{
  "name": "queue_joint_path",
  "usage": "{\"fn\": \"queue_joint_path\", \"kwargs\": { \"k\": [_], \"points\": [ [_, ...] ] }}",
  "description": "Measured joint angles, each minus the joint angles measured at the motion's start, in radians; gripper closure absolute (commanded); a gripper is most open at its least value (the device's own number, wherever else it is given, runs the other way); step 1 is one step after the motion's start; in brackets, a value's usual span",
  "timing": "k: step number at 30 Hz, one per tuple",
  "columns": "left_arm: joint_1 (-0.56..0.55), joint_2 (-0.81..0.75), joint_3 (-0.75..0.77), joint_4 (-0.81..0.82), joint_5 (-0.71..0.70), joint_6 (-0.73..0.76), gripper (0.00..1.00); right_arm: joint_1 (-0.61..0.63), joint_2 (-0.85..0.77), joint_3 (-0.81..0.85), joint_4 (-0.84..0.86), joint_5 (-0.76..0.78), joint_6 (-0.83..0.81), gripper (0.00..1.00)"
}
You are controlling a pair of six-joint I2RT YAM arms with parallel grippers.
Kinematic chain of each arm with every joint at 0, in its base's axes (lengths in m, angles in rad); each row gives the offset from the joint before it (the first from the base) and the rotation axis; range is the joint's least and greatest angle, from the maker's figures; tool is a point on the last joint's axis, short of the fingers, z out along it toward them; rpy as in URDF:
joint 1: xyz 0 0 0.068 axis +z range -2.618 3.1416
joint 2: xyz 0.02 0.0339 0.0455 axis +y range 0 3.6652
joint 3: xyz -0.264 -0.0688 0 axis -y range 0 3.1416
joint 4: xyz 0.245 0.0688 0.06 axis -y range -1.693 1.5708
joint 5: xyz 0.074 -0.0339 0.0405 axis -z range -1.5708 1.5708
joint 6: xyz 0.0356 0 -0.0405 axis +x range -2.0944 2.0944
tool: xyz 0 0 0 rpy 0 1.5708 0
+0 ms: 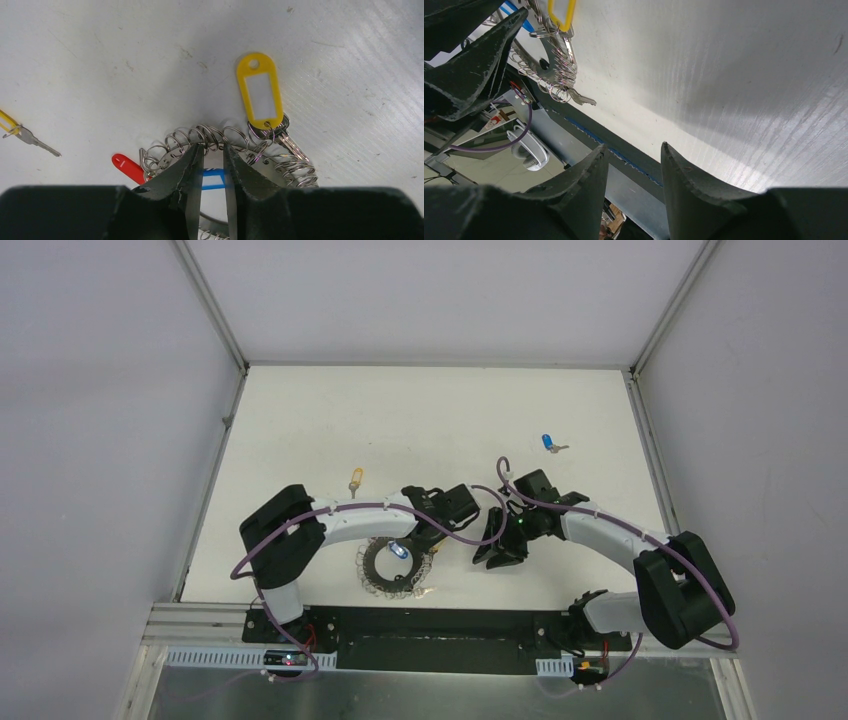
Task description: Put the keys on the keyring
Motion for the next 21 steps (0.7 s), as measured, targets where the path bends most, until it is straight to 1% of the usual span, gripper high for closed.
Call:
{"fn": "queue_joint_path", "kwargs": {
  "k": [8,13,21],
  "points": [
    [0.000,-0.018,0.007,0.000,0.010,0.000,0.73,0.000,0.000,0.000,0.000,0.000,0.000,0.54],
    [0.001,-0.059,0.008,0.004,0.039,0.000,0.78,0.000,0.000,-0.001,0.002,0.000,0.000,0.54],
    [0.009,-0.061,0.008,0.005,0.050,-0.008,0.83,0.000,0.001,-0.001,0.008,0.000,0.000,0.54]
  ]
}}
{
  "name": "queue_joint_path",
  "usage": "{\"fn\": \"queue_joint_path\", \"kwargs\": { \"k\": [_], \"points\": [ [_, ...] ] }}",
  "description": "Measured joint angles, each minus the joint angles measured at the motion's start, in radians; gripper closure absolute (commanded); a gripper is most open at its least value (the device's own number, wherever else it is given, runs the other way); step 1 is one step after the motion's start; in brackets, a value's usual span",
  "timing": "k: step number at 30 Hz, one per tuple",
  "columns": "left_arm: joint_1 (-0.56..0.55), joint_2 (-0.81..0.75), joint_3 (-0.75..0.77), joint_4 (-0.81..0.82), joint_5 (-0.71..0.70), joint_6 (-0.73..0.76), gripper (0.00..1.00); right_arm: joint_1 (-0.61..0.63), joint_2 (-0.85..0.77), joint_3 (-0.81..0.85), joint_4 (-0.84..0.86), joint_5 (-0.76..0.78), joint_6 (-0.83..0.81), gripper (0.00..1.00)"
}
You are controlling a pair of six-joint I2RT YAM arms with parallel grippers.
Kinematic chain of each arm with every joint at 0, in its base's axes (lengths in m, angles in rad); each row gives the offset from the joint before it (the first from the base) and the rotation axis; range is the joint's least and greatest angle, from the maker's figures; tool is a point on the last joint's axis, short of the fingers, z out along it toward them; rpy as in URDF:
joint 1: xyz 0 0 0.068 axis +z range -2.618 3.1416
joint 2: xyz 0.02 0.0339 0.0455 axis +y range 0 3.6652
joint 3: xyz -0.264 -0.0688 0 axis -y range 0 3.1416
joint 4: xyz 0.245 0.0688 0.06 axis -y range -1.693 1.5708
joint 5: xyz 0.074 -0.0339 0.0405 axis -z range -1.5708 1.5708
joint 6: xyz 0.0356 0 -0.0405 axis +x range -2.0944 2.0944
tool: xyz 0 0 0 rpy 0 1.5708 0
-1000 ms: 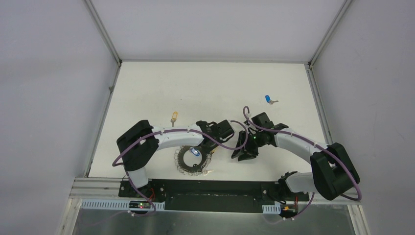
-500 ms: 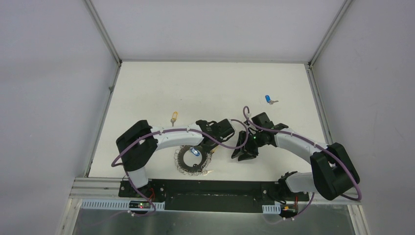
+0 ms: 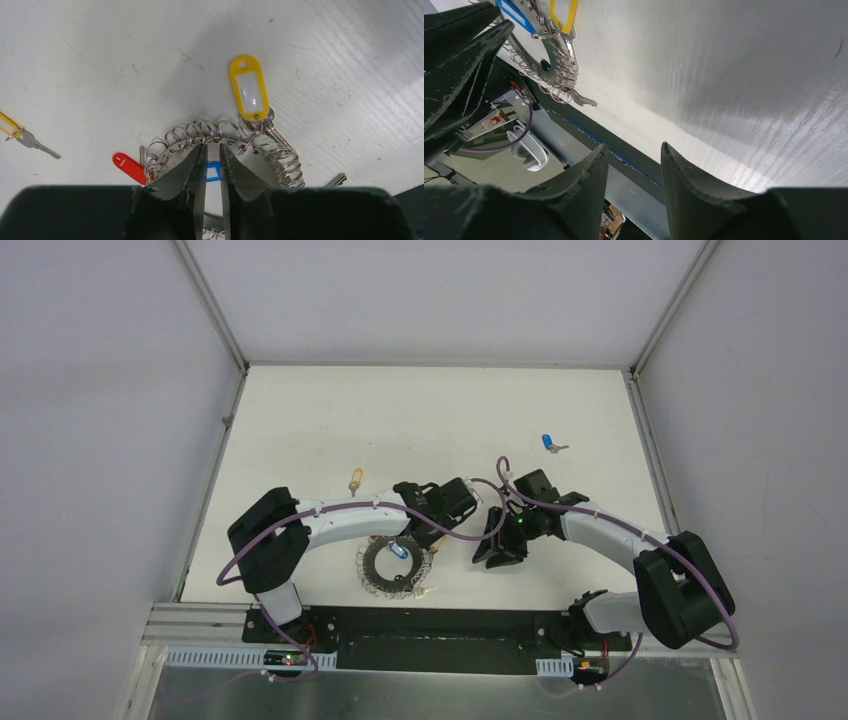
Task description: Put the keys on the keyring
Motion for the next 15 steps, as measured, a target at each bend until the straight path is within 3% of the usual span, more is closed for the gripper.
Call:
{"fn": "queue_joint_path", "kwargs": {
  "k": [15],
  "points": [
    [0.013,0.021,0.000,-0.002,-0.024,-0.014,0.80,0.000,0.013,-0.006,0.011,0.000,0.000,0.54]
  ]
}}
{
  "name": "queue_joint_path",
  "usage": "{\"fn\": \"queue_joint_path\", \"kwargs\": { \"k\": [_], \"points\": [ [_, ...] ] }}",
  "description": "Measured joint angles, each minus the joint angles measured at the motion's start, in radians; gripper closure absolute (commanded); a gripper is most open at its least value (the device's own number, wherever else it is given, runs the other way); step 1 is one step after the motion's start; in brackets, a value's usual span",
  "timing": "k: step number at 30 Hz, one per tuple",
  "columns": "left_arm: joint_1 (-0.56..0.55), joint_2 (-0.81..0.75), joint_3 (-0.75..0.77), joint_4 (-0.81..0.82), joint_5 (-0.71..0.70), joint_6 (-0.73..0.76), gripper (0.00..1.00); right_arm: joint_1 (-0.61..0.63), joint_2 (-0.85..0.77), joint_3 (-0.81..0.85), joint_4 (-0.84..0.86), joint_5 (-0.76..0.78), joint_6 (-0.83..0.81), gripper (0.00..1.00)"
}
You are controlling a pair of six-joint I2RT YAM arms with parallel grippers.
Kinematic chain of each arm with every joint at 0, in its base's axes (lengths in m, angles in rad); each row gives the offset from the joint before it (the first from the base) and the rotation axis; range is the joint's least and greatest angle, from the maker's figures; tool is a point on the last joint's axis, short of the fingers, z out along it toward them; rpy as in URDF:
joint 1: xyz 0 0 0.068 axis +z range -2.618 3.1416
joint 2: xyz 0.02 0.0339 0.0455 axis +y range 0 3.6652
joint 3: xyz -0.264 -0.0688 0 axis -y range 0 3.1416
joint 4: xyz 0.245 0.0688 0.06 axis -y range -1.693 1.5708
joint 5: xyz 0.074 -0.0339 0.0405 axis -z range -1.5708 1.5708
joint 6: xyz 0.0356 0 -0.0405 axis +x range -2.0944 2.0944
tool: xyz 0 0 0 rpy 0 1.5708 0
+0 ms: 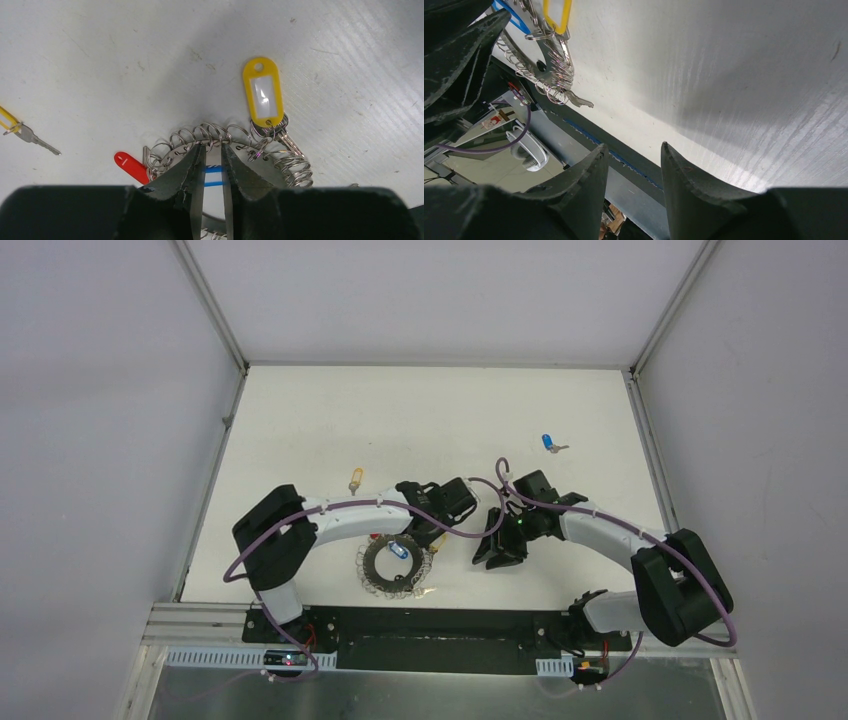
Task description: Put the keys on the keyring
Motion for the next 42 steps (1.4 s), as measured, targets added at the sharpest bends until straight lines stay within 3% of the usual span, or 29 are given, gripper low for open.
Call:
{"fn": "queue_joint_path", "kwargs": {
  "k": [13,26,34,42],
  "points": [
    [0.000,0.052,0.000,-0.008,-0.007,-0.001,0.82,0.000,0.003,-0.011,0.004,0.000,0.000,0.54],
    [0.000,0.050,0.000,-0.011,-0.002,-0.001,0.96,0.000,0.008,-0.011,0.005,0.000,0.000,0.54],
    [0.000,0.005,-0.007,-0.018,0.028,-0.003,0.84,0.000,0.015,-0.011,0.007,0.000,0.000,0.54],
    [0.013,-0.054,-0.008,-0.019,0.027,-0.008,0.83,0.000,0.032,-0.011,0.008,-0.001,0.000,0.54]
  ]
}}
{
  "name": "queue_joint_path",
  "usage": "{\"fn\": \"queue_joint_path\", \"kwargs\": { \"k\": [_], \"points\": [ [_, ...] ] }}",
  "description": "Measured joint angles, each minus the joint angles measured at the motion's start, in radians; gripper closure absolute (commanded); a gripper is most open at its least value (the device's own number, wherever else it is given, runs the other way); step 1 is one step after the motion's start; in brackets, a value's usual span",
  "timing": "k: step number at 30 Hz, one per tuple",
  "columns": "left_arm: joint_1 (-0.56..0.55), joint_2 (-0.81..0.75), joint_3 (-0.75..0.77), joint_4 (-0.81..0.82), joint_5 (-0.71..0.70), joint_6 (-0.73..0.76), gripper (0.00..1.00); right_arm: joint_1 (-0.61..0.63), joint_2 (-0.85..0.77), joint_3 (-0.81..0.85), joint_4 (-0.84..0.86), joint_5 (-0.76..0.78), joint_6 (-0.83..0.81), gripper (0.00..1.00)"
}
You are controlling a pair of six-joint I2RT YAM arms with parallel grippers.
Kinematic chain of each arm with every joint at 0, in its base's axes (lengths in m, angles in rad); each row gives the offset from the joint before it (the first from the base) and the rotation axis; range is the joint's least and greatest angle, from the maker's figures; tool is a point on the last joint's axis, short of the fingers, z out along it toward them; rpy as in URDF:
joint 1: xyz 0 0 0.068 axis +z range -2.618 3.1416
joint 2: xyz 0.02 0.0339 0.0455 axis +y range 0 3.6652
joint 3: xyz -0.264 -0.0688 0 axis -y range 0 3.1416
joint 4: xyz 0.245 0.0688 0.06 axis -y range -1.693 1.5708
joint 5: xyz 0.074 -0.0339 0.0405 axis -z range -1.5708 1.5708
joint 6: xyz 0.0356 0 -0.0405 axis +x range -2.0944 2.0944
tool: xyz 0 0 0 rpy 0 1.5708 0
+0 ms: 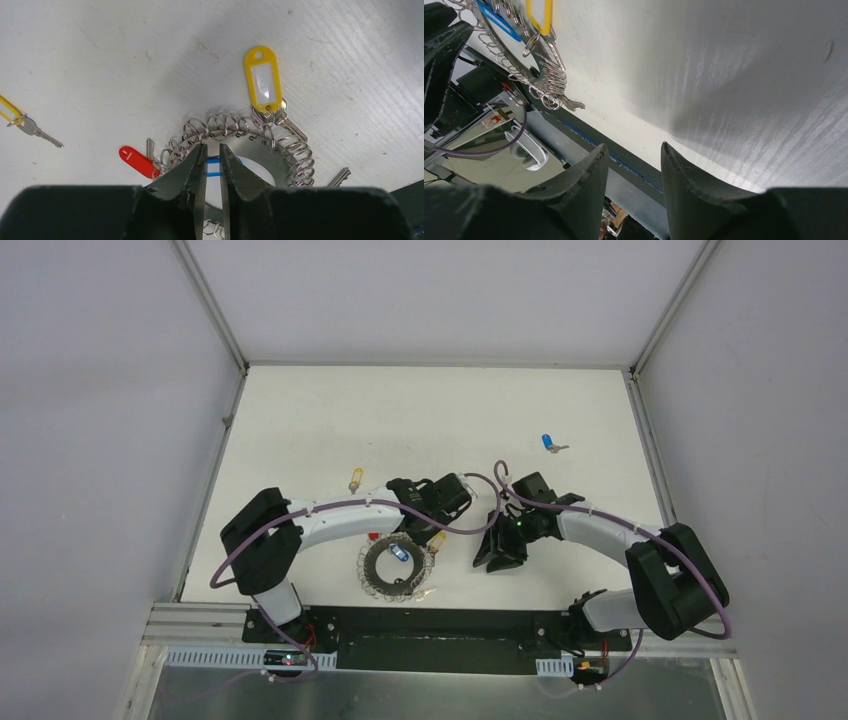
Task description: Put the keys on the keyring
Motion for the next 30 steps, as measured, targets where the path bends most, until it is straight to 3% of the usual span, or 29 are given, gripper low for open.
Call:
{"fn": "queue_joint_path", "kwargs": {
  "k": [20,30],
  "points": [
    [0.000,0.071,0.000,0.002,0.004,0.000,0.78,0.000,0.001,0.000,0.000,0.000,0.000,0.54],
    [0.000,0.084,0.000,0.020,0.029,-0.001,0.81,0.000,0.001,-0.003,0.009,0.000,0.000,0.54]
  ]
}}
